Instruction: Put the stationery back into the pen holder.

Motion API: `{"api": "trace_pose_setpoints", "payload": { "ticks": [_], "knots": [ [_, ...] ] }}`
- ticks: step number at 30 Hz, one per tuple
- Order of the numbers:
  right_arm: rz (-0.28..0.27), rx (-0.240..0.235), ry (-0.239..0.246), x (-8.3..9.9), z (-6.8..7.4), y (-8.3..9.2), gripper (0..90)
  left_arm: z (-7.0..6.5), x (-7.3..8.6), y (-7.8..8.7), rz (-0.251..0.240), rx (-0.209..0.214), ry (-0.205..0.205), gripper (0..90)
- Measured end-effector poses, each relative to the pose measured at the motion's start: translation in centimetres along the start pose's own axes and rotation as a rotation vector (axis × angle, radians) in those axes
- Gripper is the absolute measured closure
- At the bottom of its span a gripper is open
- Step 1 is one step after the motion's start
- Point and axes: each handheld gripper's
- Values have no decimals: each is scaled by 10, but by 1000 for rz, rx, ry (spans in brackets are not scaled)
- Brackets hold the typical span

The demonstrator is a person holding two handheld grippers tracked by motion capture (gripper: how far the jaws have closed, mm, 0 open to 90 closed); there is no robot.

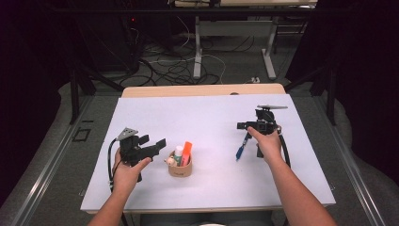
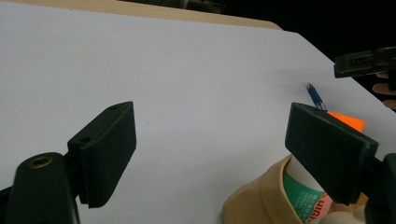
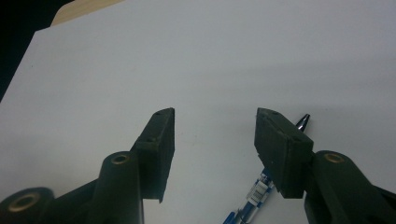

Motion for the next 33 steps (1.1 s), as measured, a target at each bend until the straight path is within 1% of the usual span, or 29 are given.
{"api": "trace_pose_setpoints", "payload": {
  "ticks": [1, 2, 3, 4, 5, 6, 7, 8, 9, 12, 13, 14, 15, 16, 17, 18, 19, 20, 21, 23, 24, 25, 26, 27, 28, 29, 31, 32, 33],
  "knots": [
    [5, 6, -8, 0, -1, 0, 474, 0, 0, 0, -1, 2, 1, 166],
    [-5, 21, -19, -1, -3, -2, 460, 0, 0, 0, 1, -1, -5, 166],
    [13, 20, -54, -1, -3, -1, 459, 0, 0, 0, 0, 5, -4, 167],
    [33, 30, -69, -1, -4, 0, 459, 0, 1, 0, 3, 8, -5, 167],
    [34, 45, -66, -1, -7, -1, 459, 0, 1, -1, 6, 10, -4, 167],
    [44, 62, -74, -1, -8, -1, 459, 0, 1, -1, 9, 12, -6, 168],
    [49, 69, -91, 0, -10, -1, 459, -1, 2, -2, 12, 14, -5, 168],
    [77, 74, -108, 0, -11, -1, 459, -1, 2, -2, 13, 16, -7, 168],
    [83, 84, -130, 0, -11, -2, 459, -2, 2, -3, 14, 18, -7, 169],
    [103, 110, -158, 1, -14, -5, 459, -3, 2, -3, 20, 20, -13, 170],
    [116, 114, -171, 1, -15, -6, 460, -3, 2, -4, 14, 17, -11, 170],
    [117, 112, -179, 2, -17, -7, 472, -3, 2, -4, 12, 18, -8, 170],
    [118, 110, -209, 2, -18, -7, 487, -3, 2, -5, 13, 17, -8, 170],
    [108, 111, -220, 3, -20, -8, 498, -3, 2, -5, 13, 16, -8, 170],
    [114, 101, -252, 3, -22, -9, 517, -3, 2, -5, 13, 16, -8, 170],
    [112, 104, -262, 3, -23, -9, 535, -2, 2, -5, 13, 14, -12, 171],
    [119, 103, -269, 3, -24, -10, 548, -2, 2, -4, 13, 15, -12, 171],
    [131, 102, -286, 2, -24, -10, 553, -2, 2, -4, 13, 16, -11, 171],
    [127, 111, -297, 2, -25, -11, 563, -2, 2, -4, 14, 15, -10, 171],
    [125, 113, -316, 2, -26, -12, 586, -2, 2, -4, 13, 18, -7, 171],
    [120, 118, -317, 2, -26, -13, 600, -2, 2, -4, 11, 19, -7, 171],
    [137, 111, -329, 1, -26, -13, 612, -2, 2, -4, 13, 16, -13, 172],
    [135, 117, -322, 1, -27, -14, 627, -2, 2, -4, 14, 16, -13, 172],
    [132, 126, -330, 1, -27, -15, 638, -2, 2, -4, 15, 16, -13, 172],
    [123, 132, -345, 1, -27, -16, 641, -2, 2, -4, 15, 17, -12, 172],
    [127, 130, -358, 1, -27, -17, 644, -2, 2, -4, 16, 17, -11, 172],
    [143, 120, -366, 0, -28, -17, 649, -1, 3, -5, 15, 17, -12, 172],
    [139, 116, -351, 1, -30, -18, 651, -2, 3, -5, 16, 17, -9, 173],
    [130, 127, -370, 0, -28, -20, 655, -1, 3, -5, 17, 15, -9, 175]
  ]
}}
Point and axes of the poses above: each handheld gripper's, and its own axes: y roughly backward along the jaws, x roughly out of its underside, z roughly to its left, and after that the axes turned 9 degrees about z, right-handed
